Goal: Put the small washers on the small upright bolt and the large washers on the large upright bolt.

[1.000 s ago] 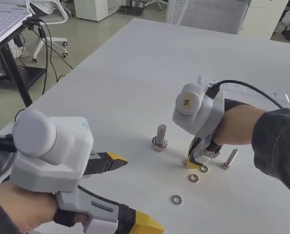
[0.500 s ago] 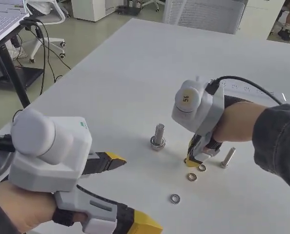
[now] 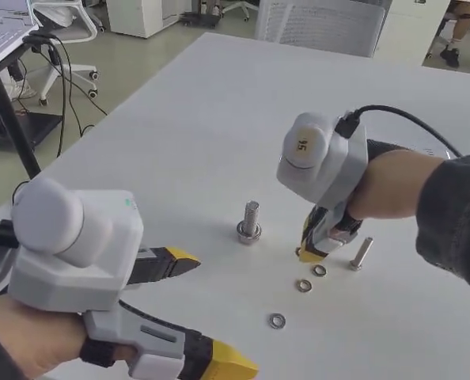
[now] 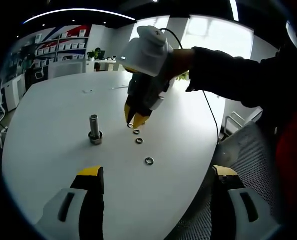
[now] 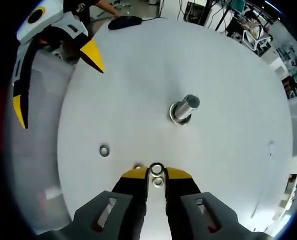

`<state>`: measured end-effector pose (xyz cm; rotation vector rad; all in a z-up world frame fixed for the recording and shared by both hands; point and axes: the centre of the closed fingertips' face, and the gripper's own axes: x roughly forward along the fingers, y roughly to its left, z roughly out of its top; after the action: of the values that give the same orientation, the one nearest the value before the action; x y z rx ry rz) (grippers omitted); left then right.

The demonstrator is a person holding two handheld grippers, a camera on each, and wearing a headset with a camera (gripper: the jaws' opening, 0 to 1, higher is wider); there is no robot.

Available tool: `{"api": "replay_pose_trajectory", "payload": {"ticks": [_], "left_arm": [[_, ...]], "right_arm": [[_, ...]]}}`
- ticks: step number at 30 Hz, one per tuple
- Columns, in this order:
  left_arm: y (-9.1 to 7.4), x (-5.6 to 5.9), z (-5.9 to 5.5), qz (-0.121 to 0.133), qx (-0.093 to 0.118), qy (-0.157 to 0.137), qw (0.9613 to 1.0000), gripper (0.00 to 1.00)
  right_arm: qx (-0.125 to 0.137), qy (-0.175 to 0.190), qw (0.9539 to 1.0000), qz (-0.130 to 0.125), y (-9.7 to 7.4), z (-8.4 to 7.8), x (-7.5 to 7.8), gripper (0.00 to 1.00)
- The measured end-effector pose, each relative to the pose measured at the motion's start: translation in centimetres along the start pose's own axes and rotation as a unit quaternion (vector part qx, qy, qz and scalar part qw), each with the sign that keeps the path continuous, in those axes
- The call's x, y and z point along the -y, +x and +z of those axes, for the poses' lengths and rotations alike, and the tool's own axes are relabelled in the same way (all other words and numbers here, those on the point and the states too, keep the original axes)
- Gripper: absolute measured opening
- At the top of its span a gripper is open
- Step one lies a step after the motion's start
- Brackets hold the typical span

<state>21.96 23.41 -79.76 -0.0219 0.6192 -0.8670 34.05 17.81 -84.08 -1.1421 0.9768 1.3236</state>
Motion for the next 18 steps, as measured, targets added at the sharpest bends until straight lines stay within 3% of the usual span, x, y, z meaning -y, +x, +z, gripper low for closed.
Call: {"api": "replay_pose_trajectory", "payload": {"ticks": [18], "left_arm": [[-0.1,0.1,-0.1,-0.003,-0.001,0.003,1.0000,0.88]], "right_arm": [[0.017,-0.003,0.9996,-0.023,-3.6,0.0,-1.1,0.13]]}}
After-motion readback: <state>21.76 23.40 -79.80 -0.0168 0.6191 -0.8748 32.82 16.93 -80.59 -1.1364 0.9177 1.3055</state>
